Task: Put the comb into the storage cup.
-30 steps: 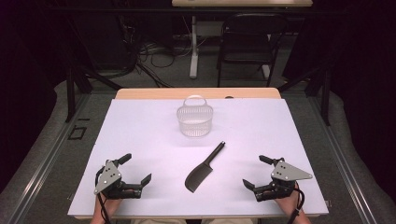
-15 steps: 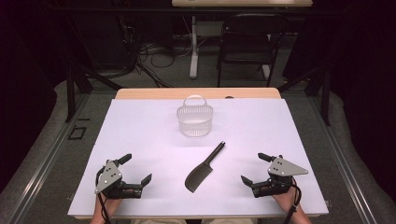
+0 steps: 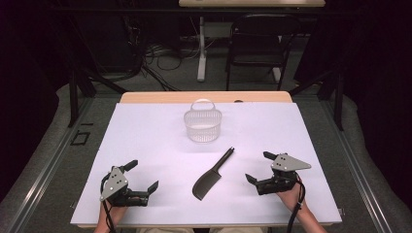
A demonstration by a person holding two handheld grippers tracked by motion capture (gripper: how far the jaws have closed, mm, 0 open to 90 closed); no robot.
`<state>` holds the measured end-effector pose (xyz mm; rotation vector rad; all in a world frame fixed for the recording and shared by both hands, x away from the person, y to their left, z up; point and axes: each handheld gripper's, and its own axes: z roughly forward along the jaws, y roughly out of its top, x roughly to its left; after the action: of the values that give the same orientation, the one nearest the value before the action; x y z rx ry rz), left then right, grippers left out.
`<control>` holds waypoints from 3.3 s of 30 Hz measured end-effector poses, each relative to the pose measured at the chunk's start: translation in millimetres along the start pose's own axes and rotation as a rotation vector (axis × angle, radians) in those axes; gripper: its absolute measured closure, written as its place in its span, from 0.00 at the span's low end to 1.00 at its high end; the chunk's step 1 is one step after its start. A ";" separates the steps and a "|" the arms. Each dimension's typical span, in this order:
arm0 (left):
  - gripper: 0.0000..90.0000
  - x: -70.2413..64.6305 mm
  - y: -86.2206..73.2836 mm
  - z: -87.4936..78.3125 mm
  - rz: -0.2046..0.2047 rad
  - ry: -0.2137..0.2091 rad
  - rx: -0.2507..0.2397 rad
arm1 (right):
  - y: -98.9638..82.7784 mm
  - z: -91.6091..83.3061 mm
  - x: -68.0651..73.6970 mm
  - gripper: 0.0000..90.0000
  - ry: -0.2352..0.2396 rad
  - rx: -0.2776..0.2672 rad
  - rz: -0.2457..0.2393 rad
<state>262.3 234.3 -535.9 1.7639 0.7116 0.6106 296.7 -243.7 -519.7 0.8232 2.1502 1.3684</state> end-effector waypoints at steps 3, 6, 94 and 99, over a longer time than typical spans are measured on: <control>0.00 0.0 0.1 0.3 0.003 0.000 0.000 | 2.6 5.0 -2.5 0.00 0.001 0.012 0.000; 0.00 0.3 0.0 0.6 0.001 0.001 0.001 | 4.7 9.4 -4.3 0.00 0.010 0.019 0.011; 0.00 1.3 -0.4 5.0 0.011 -0.011 0.016 | 35.0 137.0 -40.4 1.00 0.026 0.278 -0.042; 0.00 1.1 -0.5 5.3 0.009 -0.013 0.018 | 34.4 138.4 -37.1 1.00 0.006 0.295 -0.071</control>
<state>266.8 231.8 -537.8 1.7868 0.7022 0.6006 422.4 -169.8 -541.3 0.8401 2.3972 1.0334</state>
